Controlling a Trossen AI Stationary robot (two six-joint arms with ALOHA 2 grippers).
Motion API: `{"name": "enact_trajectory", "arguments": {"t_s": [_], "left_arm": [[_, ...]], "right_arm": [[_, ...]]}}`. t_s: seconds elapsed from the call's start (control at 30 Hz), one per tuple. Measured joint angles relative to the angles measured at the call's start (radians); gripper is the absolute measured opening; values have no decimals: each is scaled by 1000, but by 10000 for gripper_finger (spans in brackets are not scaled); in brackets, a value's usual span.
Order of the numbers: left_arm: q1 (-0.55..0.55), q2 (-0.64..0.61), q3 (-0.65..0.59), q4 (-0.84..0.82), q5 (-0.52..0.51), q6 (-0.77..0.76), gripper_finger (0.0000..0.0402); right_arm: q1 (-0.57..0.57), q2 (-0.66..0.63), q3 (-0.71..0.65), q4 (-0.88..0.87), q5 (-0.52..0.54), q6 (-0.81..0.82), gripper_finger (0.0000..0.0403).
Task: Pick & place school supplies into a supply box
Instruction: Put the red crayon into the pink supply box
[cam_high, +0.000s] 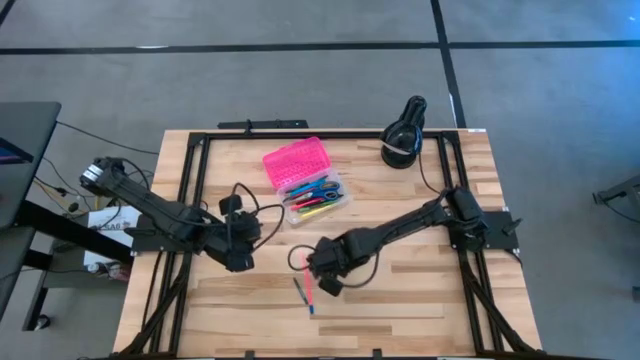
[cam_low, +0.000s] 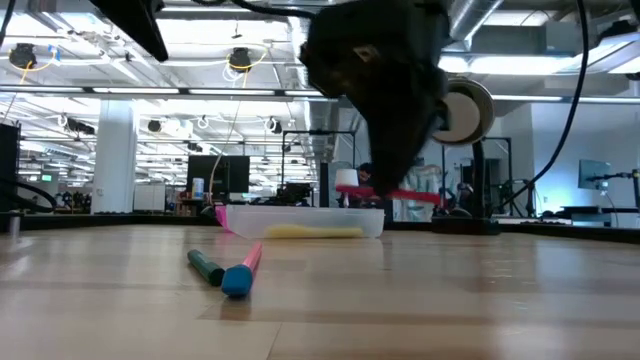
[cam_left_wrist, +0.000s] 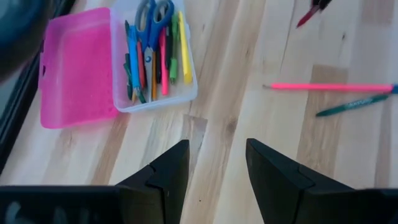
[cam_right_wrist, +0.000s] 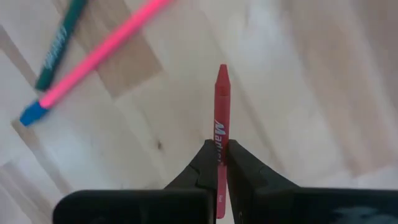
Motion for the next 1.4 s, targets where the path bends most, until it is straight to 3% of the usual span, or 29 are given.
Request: {"name": "enact_trajectory", "arguments": {"t_s": [0.37,0.6,0.8,1.0,1.4], "left_arm": [[-17,-239,0,2,-88,-119,154],[-56,-316,0,3,-178,-219,154],[-83,-299,0,4,-227,-295,154],[-103,-241,0,4,-262,-343,154],[-95,-141,0,9,-317,-358,154]], "right_arm": [[-191,-2,120,-7,17,-415,3],[-319,-2,133,37,17,-743,3],[-419,-2,133,37,16,-917,3],[-492,-3,133,36,3,-977,5],[-507,-4,133,72,-18,-1055,37]]}}
